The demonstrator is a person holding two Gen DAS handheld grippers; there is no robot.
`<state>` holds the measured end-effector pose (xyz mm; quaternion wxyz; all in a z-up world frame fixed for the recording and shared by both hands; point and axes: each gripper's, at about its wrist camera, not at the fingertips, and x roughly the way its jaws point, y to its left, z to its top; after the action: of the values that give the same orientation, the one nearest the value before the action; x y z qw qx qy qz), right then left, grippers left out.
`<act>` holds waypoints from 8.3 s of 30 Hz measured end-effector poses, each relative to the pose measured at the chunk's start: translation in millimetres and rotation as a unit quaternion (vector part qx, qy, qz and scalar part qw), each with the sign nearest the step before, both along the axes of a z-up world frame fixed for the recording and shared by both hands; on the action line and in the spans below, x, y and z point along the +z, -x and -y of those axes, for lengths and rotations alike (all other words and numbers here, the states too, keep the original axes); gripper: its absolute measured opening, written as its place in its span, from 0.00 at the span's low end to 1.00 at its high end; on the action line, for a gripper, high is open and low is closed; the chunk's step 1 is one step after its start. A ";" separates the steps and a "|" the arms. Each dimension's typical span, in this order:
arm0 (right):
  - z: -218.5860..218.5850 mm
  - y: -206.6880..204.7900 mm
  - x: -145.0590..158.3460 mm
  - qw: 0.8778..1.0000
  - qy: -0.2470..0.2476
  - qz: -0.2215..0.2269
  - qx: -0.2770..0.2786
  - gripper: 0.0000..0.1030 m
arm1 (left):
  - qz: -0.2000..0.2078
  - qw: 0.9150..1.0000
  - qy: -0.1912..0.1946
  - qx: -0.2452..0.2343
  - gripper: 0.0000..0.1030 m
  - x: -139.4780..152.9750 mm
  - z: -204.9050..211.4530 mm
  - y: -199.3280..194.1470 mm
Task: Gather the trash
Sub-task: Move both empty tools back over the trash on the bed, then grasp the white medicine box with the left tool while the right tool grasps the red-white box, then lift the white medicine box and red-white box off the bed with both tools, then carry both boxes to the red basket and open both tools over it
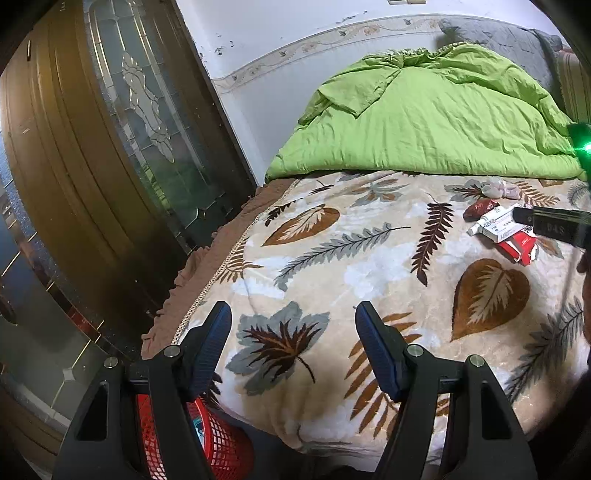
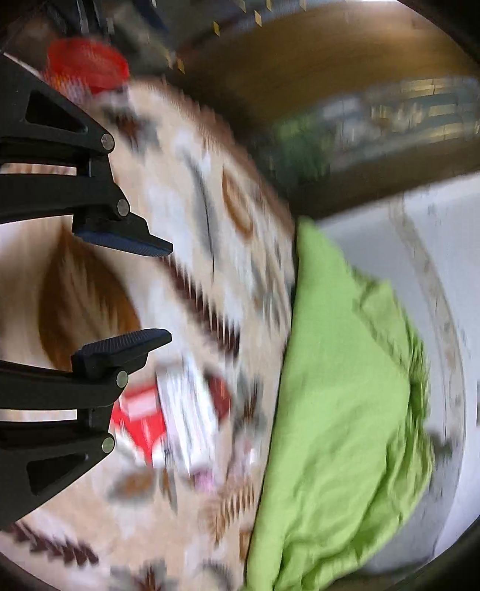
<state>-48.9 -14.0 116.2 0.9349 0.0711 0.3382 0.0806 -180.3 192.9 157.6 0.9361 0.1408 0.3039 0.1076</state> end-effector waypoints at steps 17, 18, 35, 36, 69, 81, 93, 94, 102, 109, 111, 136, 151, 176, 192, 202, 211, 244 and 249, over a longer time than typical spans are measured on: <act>134.5 -76.1 -84.7 0.967 -0.019 -0.155 -0.200 0.45 | -0.030 0.999 0.000 -0.026 0.67 -10.3 17.1 -18.3; 134.7 -76.2 -85.5 0.968 -0.027 -0.156 -0.195 0.45 | -0.031 0.999 0.002 -0.026 0.67 -10.7 17.6 -19.2; 124.9 -73.0 -86.6 0.964 -0.210 -0.143 -0.075 0.47 | -0.090 0.981 0.087 -0.148 0.67 -10.3 49.2 -59.1; 127.5 -71.1 -82.4 0.963 -0.224 -0.129 -0.076 0.47 | -0.094 0.978 0.094 -0.160 0.67 -9.9 53.5 -63.4; 183.9 -40.8 -58.3 0.945 -0.191 -0.058 -0.259 0.47 | -0.257 0.898 0.154 -0.323 0.65 -113.1 211.2 -260.7; 161.7 -59.2 -75.3 0.956 -0.189 -0.108 -0.198 0.47 | -0.194 0.919 0.265 -0.220 0.58 -94.7 116.1 -216.4; 92.2 -82.4 -98.0 0.976 -0.139 -0.150 -0.072 0.25 | -0.118 0.964 0.234 -0.055 0.58 -118.1 38.0 -166.8; 86.6 -80.4 -96.1 0.978 -0.132 -0.147 -0.059 0.21 | -0.113 0.965 0.230 -0.055 0.58 -119.2 36.0 -164.5; 55.0 -71.0 -71.7 0.984 -0.145 -0.097 0.029 0.19 | -0.114 0.973 0.193 -0.056 0.58 -126.3 43.3 -166.7; 35.2 -83.2 -83.8 0.985 -0.130 -0.114 0.016 0.19 | -0.110 0.974 0.188 -0.055 0.53 -126.0 42.1 -166.9; 34.9 -83.4 -83.4 0.985 -0.129 -0.115 0.018 0.14 | -0.104 0.975 0.188 -0.056 0.52 -123.5 40.7 -165.3; 0.0 -31.7 -36.4 0.998 -0.035 0.008 0.054 0.06 | -0.027 0.987 0.160 0.015 0.51 -66.8 10.0 -120.5; 10.6 -40.3 -42.1 0.999 -0.043 -0.005 0.028 0.06 | -0.050 0.980 0.188 -0.034 0.51 -86.5 32.7 -152.6; 15.1 -27.9 -31.2 0.998 -0.059 -0.008 -0.004 0.06 | -0.036 0.978 0.205 0.010 0.51 -74.8 0.7 -134.7; -36.9 -6.6 -21.4 0.994 -0.087 -0.018 0.057 0.06 | 0.024 0.985 0.169 0.033 0.51 -10.8 -49.9 -79.8; -86.1 13.8 16.6 0.989 -0.080 0.009 0.124 0.06 | 0.034 0.988 0.142 0.053 0.52 -6.5 -92.8 -25.4; -152.4 25.4 20.9 0.979 -0.063 0.002 0.195 0.06 | 0.032 0.982 0.162 0.089 0.52 -18.3 -147.6 12.3; -384.4 77.8 1.5 0.890 0.031 -0.040 0.452 0.07 | 0.011 0.941 0.234 0.242 0.52 -86.9 -312.3 105.3; -401.2 79.9 -7.4 0.881 0.043 -0.050 0.468 0.07 | 0.010 0.937 0.246 0.247 0.52 -90.3 -321.4 108.1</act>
<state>-128.8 387.2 108.8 0.7724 -0.1319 0.3817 0.4902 -288.4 514.3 67.3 0.8887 -0.1741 0.3363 0.2585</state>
